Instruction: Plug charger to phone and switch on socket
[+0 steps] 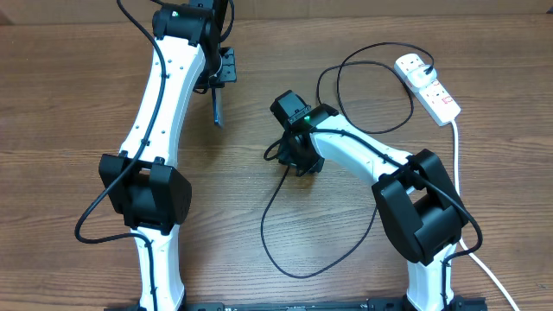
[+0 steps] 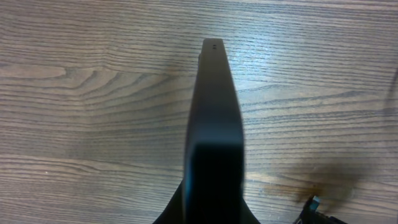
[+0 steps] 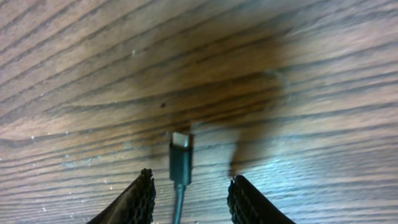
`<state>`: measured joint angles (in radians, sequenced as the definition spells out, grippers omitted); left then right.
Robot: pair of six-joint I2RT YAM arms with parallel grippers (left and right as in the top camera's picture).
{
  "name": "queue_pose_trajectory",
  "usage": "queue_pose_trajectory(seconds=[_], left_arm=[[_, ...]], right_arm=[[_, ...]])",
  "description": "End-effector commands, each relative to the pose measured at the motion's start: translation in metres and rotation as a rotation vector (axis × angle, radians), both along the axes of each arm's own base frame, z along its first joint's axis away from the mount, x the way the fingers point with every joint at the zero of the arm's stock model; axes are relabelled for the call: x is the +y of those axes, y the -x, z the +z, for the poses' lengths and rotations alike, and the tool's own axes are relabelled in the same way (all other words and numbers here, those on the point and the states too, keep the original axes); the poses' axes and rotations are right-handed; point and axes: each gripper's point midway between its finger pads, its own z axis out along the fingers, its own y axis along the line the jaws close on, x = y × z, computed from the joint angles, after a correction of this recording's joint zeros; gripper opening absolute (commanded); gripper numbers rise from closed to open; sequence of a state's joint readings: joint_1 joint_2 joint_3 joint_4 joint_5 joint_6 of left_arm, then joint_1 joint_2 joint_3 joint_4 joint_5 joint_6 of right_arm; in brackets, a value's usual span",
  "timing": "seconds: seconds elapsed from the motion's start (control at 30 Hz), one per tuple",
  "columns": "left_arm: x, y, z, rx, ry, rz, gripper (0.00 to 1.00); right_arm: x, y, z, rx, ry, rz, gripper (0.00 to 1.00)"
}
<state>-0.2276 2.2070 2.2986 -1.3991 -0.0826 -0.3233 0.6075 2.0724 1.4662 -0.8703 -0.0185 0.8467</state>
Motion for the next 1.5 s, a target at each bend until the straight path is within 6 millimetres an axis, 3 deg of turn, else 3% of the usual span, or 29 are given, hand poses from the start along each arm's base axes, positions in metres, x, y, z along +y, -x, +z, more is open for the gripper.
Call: queue_pose_trajectory(seconds=[0.0,0.4,0.73,0.8,1.13,1.27,1.33,1.47], left_arm=[[-0.001,0.000,0.010,-0.025,0.015,0.011,0.04],[-0.006,0.000,0.010,-0.021,0.039,0.005,0.04],[-0.006,0.000,0.010,-0.021,0.039,0.005,0.04],[-0.006,0.000,0.010,-0.022,0.040,0.005,0.04],[-0.006,0.000,0.010,-0.020,0.043,0.004,0.04],[-0.018,0.002,0.010,-0.009,0.103,-0.027,0.04],[-0.033,0.003,0.012,-0.006,0.175,-0.101,0.04],[-0.069,0.007,0.022,-0.005,0.362,-0.233,0.04]], right_arm=[[0.006,-0.006,0.001,-0.020,0.003,-0.009,0.35],[0.006,0.001,-0.003,0.003,0.020,0.000,0.34],[0.006,0.006,-0.021,0.035,0.044,0.007,0.34],[0.005,0.007,-0.024,0.044,0.050,0.008,0.22],[0.006,0.005,-0.024,0.034,0.044,0.010,0.07],[0.008,0.001,-0.022,0.022,0.035,0.013,0.04],[0.012,-0.002,-0.017,0.008,0.026,0.047,0.04],[0.022,-0.013,0.012,-0.053,-0.022,0.118,0.04]])
